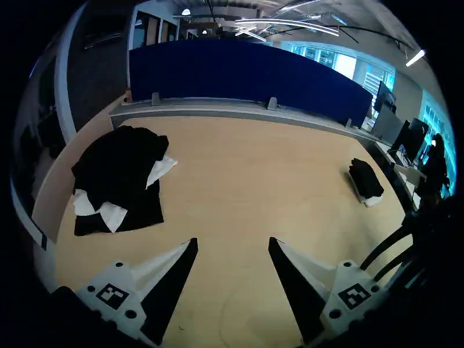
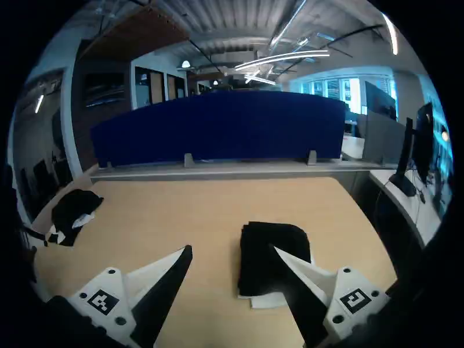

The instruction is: Fold towel

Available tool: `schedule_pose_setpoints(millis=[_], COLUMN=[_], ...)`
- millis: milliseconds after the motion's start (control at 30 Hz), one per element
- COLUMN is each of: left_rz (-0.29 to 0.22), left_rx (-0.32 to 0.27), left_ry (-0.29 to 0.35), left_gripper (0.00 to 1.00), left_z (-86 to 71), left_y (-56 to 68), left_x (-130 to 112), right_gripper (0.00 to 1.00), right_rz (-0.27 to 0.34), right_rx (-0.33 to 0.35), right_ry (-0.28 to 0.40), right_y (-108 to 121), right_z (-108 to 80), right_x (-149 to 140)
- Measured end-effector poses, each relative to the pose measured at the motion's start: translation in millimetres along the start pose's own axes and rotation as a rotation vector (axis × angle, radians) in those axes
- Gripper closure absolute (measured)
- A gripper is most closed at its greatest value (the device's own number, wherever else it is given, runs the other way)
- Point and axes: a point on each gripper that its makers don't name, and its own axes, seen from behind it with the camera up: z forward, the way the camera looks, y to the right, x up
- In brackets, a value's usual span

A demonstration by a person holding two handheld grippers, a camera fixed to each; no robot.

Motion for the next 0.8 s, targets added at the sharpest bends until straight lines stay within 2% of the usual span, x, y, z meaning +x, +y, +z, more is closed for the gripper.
schedule_pose_setpoints(millis=[200, 400, 600, 700, 800], left_rz=[-0.002, 0.003, -0.012, -0.014, 0.004], left_rx=[-0.004, -0.008, -0.006, 0.001, 0.018], left_ry=[0.066, 0.151, 0.247, 0.306, 0.393], left_gripper=[0.10, 0.10, 0.10, 0.10, 0.10], left_z=[-1.5, -5.5, -10.0, -13.4, -20.5], left_y=[-6.0, -8.1, -11.7, -15.3, -19.6], left_x=[16, 37, 61, 76, 97], right_gripper=[0.00, 0.00, 0.00, 0.00, 0.00], right_rz=[-0.001, 0.003, -0.009, 0.003, 0.014], right_rx=[0.005, -0.039, -0.067, -0.056, -0.026], right_ry=[0.119, 0.211, 0.243, 0.242, 0.241], right_y=[-34, -48, -55, -61, -72], right_z=[-26.0, -43.2, -53.2, -53.0, -52.9], right_x=[26, 43, 46, 44, 42])
